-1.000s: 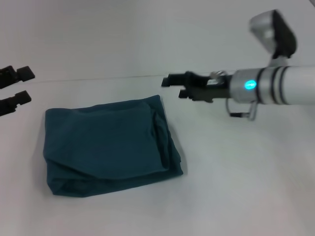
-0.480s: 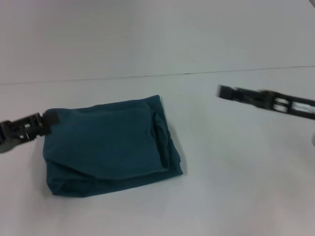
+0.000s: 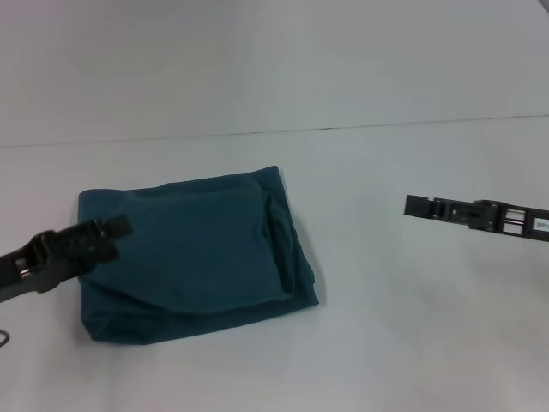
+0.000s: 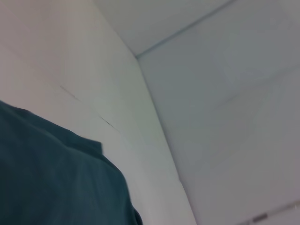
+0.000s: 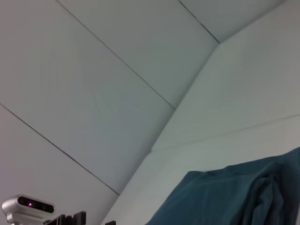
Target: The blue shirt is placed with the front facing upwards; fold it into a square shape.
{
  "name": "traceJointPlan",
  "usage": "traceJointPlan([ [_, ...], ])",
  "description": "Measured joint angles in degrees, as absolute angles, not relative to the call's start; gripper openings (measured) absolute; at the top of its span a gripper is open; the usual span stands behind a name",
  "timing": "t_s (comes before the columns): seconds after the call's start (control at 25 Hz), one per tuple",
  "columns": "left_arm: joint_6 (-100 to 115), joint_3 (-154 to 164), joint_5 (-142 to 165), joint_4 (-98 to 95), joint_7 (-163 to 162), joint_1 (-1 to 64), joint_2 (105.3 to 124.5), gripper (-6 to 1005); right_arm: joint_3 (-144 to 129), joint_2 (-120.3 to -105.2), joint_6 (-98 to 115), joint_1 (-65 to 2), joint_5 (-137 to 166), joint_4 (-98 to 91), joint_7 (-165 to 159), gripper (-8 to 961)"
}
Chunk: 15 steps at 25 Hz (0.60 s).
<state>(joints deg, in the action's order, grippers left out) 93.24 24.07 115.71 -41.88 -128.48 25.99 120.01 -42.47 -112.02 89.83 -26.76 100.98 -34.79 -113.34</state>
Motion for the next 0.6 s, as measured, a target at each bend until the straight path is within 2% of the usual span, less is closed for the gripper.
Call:
traceJointPlan([
  [0.32,87.4,24.1,115.2,-31.4,-128.2,29.6,120.39,799,-42.8,-112.15,87.9,-30.6,103.3,-33.0,-113.4,754],
  [0.6,88.6,25.8,115.1,-30.3,-127.9,31.0,122.77,798,-42.4,-111.94,87.5,-31.3,105.0,-32.6,-113.4,756],
])
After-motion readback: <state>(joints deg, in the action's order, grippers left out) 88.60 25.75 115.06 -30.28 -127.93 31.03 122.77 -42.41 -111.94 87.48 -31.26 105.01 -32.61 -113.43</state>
